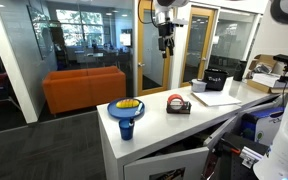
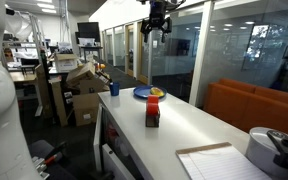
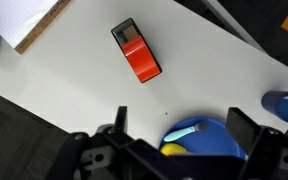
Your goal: Remove the black marker from the blue cup
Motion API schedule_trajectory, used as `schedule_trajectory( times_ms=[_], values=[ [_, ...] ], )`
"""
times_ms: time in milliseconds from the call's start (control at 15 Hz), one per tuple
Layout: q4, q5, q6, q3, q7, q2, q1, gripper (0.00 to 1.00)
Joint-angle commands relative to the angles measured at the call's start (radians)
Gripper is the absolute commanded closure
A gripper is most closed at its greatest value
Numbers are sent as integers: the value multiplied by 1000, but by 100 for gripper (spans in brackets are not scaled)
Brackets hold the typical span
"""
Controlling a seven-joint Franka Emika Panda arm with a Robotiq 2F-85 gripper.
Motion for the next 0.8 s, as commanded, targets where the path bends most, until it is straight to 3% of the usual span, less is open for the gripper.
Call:
schedule_trajectory(
  times_ms=[0,400,733],
  values=[
    [63,22,-52,46,-8,31,15,0],
    [-48,-1,15,112,-45,20,75,0],
    [-129,-54,72,131,-70,92,102,0]
  ],
)
